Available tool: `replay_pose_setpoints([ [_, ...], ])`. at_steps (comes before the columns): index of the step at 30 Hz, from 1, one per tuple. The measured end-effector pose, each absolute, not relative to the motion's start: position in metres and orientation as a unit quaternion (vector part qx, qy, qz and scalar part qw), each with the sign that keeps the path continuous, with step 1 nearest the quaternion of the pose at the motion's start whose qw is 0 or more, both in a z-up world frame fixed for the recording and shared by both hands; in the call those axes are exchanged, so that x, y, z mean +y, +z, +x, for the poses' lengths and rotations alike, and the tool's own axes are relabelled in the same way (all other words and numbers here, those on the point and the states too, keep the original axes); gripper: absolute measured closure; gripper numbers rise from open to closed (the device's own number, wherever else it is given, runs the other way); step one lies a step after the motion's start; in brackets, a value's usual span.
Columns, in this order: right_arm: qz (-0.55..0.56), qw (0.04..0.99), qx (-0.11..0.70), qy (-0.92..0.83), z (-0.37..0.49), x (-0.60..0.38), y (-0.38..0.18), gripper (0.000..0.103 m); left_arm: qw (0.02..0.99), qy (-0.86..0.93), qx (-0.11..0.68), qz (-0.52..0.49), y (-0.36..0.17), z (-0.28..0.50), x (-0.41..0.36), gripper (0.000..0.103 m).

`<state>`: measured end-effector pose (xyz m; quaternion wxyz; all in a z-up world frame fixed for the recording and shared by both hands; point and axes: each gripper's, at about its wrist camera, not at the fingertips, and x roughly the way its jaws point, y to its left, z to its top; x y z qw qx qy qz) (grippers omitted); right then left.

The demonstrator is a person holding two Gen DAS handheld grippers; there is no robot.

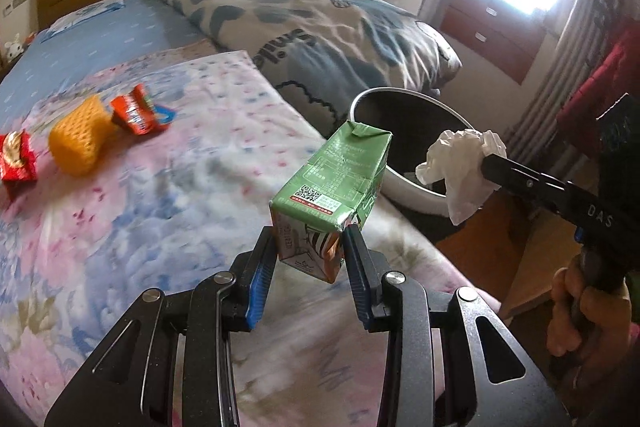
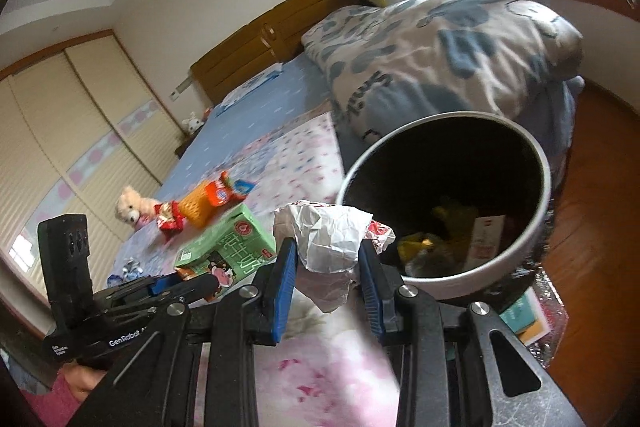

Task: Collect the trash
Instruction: 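Carry the tissue and green juice box over the bin with both grippers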

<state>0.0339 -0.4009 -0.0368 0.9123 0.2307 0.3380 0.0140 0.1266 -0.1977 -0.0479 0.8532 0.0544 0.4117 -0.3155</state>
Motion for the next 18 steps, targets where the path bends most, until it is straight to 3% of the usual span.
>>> replay_pose_setpoints([
  [18, 0.247, 0.909, 0.335, -0.036, 0.029, -0.452, -0.044, 0.072, 0.844, -0.346, 0.399, 0.093, -0.04, 0.127, -0.266, 0.071],
])
